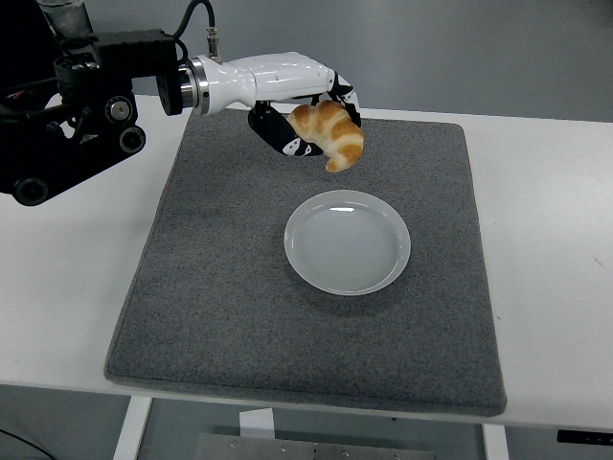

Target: Place the bread on the plate

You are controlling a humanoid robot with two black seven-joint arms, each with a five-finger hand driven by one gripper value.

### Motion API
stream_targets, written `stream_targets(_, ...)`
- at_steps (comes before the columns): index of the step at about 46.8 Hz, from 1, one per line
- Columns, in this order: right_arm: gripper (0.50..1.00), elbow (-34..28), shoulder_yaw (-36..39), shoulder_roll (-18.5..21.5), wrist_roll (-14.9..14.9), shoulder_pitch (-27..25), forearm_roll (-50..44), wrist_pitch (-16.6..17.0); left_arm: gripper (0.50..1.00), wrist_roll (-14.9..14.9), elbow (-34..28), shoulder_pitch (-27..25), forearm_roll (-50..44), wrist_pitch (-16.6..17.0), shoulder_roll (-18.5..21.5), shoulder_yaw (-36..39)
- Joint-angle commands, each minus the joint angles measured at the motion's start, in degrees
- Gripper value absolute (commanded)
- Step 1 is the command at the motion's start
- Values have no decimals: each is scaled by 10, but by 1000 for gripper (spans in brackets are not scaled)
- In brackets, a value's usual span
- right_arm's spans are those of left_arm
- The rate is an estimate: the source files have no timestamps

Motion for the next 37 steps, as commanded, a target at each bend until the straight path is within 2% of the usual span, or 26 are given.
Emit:
stream_targets(1,952,0,-1,0,0,0,0,0,500,0,7,15,14,17,-18,5)
stream_targets(12,952,0,0,0,0,0,0,0,500,0,33,45,37,81,-33,46)
stream_targets(18,952,0,-1,0,0,0,0,0,500,0,57,65,38,110,-65,67)
stream_targets(30,952,0,-1,0,0,0,0,0,500,0,75,87,38,114,-98,72)
stream_targets(37,952,0,0,0,0,0,0,0,500,0,109,94,42,115,-117,72)
